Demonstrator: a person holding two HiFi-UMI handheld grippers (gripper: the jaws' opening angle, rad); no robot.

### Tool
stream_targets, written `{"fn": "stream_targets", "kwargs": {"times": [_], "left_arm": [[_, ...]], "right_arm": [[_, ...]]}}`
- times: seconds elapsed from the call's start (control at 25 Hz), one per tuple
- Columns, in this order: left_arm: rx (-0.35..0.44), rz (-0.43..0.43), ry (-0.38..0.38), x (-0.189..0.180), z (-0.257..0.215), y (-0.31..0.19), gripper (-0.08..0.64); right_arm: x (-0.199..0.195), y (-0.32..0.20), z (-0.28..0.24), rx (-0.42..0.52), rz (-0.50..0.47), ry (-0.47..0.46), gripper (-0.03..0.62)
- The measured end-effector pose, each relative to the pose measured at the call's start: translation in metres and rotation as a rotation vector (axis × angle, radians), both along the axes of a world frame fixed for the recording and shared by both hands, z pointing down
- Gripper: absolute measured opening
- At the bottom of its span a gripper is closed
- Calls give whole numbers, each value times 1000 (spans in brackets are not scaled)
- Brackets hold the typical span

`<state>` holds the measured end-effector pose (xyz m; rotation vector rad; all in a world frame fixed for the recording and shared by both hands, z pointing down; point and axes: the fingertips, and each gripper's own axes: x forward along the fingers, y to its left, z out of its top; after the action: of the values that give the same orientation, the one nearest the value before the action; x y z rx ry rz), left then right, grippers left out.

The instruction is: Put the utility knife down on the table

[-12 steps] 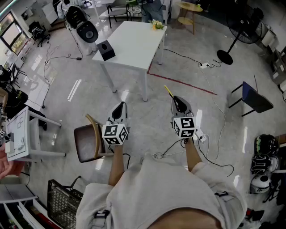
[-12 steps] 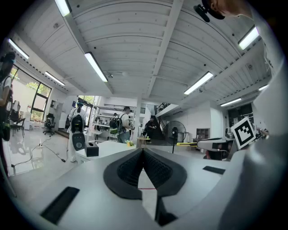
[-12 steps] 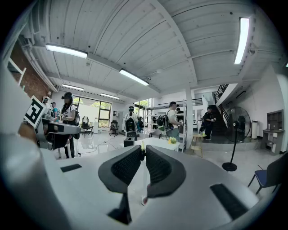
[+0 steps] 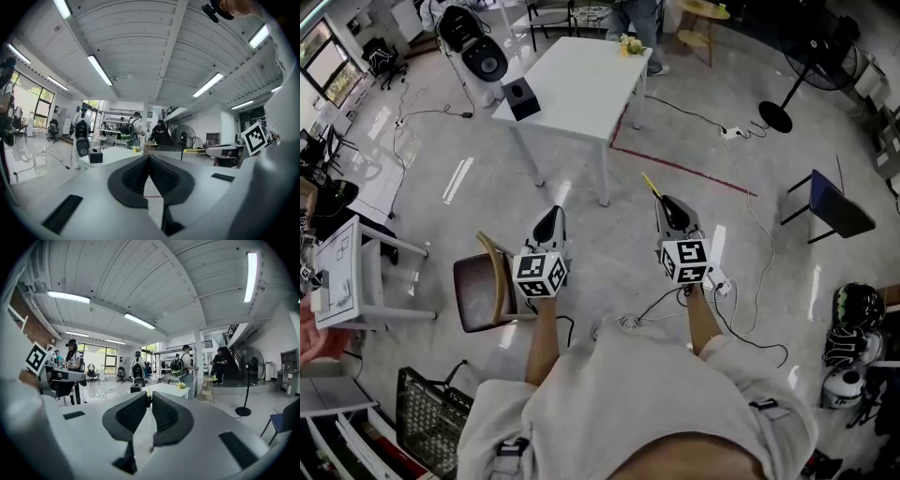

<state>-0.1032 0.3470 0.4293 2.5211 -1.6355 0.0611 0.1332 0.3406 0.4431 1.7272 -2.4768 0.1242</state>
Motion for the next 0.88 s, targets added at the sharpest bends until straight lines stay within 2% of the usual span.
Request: {"fn": "stream_targets", "kwargs": {"times": [0.52, 0.88], "left_arm": [[-29, -25, 14, 27, 13, -5, 20], [-46, -10, 24, 34, 26, -32, 20]], "right_arm": [[11, -14, 12, -7, -73, -1, 60], [10, -46, 24, -24, -79, -6, 60]]}}
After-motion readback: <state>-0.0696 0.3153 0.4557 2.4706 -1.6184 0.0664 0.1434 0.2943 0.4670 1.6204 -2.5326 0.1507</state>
